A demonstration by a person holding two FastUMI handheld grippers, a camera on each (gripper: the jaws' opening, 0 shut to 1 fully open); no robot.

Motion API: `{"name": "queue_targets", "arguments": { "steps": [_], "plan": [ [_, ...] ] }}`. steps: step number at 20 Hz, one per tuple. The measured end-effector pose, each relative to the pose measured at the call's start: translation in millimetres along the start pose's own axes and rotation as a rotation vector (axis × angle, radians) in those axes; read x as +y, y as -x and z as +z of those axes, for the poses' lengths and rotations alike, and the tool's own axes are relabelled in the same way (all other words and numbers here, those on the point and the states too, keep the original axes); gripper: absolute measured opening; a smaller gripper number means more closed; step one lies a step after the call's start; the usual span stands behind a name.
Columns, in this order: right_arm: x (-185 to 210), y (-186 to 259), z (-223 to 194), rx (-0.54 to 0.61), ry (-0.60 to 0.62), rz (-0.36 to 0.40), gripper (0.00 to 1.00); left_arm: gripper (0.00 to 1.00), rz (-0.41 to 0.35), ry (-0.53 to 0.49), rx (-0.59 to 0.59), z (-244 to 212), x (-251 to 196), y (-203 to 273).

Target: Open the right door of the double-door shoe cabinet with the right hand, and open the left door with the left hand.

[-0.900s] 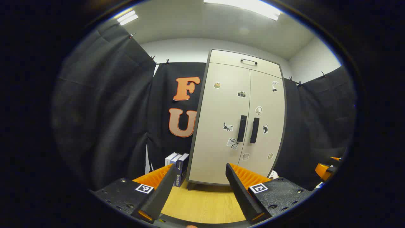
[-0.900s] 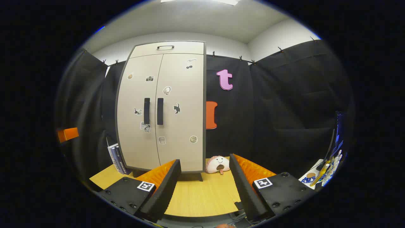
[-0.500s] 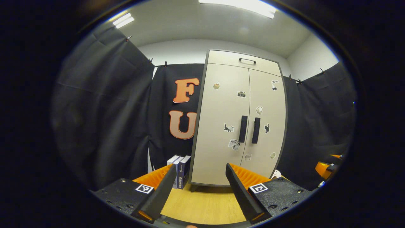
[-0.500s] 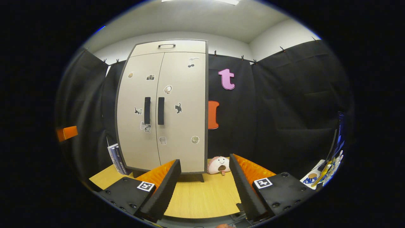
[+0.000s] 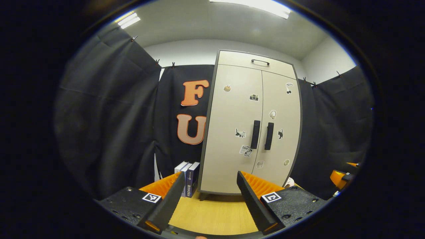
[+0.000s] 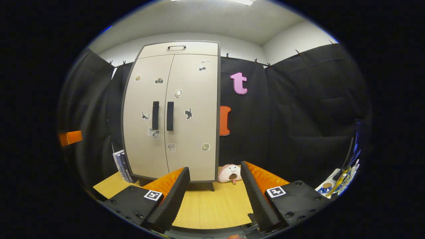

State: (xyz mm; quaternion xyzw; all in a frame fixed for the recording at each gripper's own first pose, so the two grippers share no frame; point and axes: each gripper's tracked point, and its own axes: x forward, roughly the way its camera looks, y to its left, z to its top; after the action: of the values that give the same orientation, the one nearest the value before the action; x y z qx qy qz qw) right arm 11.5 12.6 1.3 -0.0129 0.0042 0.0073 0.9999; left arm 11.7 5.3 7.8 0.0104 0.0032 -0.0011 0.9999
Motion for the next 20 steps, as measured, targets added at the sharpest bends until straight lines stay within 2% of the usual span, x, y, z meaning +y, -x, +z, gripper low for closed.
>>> {"name": "queue_targets", "arguments": {
  "steps": [9,10,11,15,17,18,20],
  "plan": [
    [3,-2,8,0.001,-0.016,-0.01,0.99,0.97,-0.008,-0.024,-0.013,6,2,1],
    [6,-3,9,0.005,-0.015,-0.006,0.94,0.95,-0.008,-0.028,-0.009,4,3,1],
    [8,-5,10,0.007,-0.01,-0.003,0.98,0.97,-0.011,-0.027,-0.005,3,2,1],
    [18,-18,23,-0.003,0.011,0.015,0.98,0.95,-0.023,-0.03,0.0,2,1,3],
    [28,-28,28,-0.005,0.018,0.037,0.99,0.95,-0.027,-0.033,0.001,1,1,3],
    [36,-33,31,-0.006,0.02,0.053,0.94,0.95,-0.028,-0.034,0.003,0,1,3],
    [50,-45,34,0.001,0.019,0.089,0.94,0.95,-0.028,-0.034,0.007,-1,1,4]
  ]
}}
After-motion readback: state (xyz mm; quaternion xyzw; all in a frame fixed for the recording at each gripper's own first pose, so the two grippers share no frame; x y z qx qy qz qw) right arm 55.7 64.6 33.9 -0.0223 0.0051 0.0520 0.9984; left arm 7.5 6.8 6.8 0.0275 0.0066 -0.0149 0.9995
